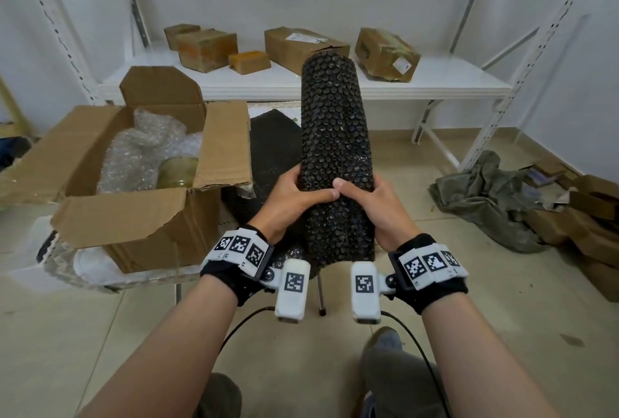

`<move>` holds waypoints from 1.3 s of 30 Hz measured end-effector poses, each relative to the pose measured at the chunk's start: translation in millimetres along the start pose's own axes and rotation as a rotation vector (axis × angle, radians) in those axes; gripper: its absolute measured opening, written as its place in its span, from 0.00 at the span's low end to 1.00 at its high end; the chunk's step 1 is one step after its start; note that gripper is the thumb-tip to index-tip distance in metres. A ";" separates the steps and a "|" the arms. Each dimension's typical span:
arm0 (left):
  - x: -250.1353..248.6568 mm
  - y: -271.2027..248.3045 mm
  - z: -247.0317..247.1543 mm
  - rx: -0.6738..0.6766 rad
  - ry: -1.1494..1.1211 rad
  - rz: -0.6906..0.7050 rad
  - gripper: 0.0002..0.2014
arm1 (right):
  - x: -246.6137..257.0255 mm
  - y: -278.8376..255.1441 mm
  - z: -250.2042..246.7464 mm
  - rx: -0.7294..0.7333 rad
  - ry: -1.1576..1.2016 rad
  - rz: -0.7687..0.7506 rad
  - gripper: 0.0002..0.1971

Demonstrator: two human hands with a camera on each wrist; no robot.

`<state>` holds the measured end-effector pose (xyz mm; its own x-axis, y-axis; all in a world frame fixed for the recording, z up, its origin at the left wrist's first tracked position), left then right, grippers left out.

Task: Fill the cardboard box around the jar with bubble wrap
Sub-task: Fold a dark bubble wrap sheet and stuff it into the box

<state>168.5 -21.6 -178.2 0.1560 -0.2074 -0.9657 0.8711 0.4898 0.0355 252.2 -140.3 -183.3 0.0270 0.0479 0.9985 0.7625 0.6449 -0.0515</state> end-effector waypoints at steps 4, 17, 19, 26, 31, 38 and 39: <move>-0.4 -0.8 -2.9 -0.027 -0.135 -0.070 0.25 | 3.2 -4.1 8.1 0.105 -0.038 0.000 0.20; 17.0 7.3 -27.2 -0.276 -0.444 -0.093 0.20 | -9.8 -10.8 19.7 0.259 -0.290 0.048 0.23; 20.2 7.1 -27.8 -0.341 -0.459 -0.081 0.18 | -10.8 -11.2 22.4 0.247 -0.345 0.024 0.26; 30.7 4.7 -26.2 -0.465 -0.564 -0.092 0.16 | -21.7 -12.4 45.9 0.314 -0.655 -0.046 0.51; 26.6 4.8 -12.1 -0.347 -0.624 -0.127 0.18 | -19.9 -12.8 44.9 0.274 -0.716 -0.037 0.50; 12.9 6.1 7.6 -0.071 -0.585 -0.128 0.20 | -12.6 -17.0 30.3 0.209 -0.442 0.059 0.31; 13.5 6.2 8.9 -0.047 -0.553 -0.138 0.20 | -12.9 -17.4 29.3 0.208 -0.399 0.080 0.29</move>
<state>180.1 -28.9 -188.8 0.2741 -0.6784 -0.6816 0.8809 0.4614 -0.1050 219.6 -129.8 -195.8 -0.2015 0.3676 0.9079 0.6211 0.7647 -0.1718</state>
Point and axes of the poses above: each hand's wrist, its own y-axis towards the middle knuckle, its own z-axis out of the palm, x = y × z, the point moved 10 cm from there along y, towards the middle knuckle, and after that the axes turned 12 degrees about -y, right-handed, at the moved point
